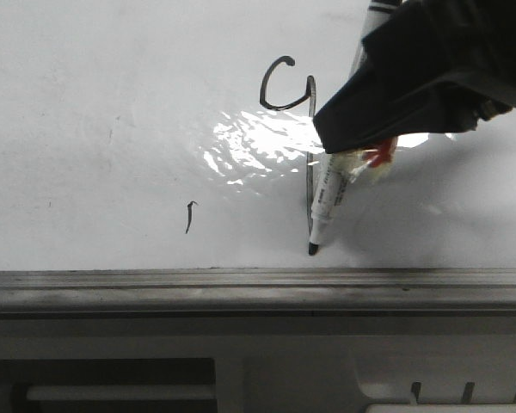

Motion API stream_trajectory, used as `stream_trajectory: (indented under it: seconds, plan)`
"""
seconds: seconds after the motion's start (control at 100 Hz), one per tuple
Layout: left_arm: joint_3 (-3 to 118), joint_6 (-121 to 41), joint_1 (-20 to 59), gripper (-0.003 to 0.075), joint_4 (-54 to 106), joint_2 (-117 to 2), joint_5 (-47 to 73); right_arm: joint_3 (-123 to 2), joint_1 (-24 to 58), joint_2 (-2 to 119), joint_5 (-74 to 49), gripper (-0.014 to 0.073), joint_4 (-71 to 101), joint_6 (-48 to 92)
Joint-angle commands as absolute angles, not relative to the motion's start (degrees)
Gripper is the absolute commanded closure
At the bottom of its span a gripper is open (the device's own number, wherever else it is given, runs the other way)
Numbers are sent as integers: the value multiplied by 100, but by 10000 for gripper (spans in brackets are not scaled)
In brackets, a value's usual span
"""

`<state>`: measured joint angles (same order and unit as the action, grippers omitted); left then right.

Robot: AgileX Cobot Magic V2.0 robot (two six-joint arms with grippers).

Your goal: Write number 9 on whiteboard

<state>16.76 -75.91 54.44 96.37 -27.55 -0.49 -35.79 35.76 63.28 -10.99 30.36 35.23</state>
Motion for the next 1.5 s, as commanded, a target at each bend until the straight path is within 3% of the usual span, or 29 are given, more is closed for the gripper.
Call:
stream_trajectory:
  seconds: [0.0, 0.21, 0.46, 1.49]
  plan:
    - [1840, -7541, 5454, 374, 9667, -2772, 60, -3626, 3533, 6437, -810, 659, 2811, 3723]
    - [1840, -7541, 5454, 374, 9667, -2772, 0, -3703, 3599, 6404, -961, 661, 2823, 3723]
    - [1840, -7541, 5454, 374, 9877, -2772, -62, -4467, 4021, 5692, -2568, 664, 2728, 3723]
    - [3093, -8435, 5454, 374, 9102, -5569, 1567, -4610, 4175, 5374, -2871, 664, 2821, 3864]
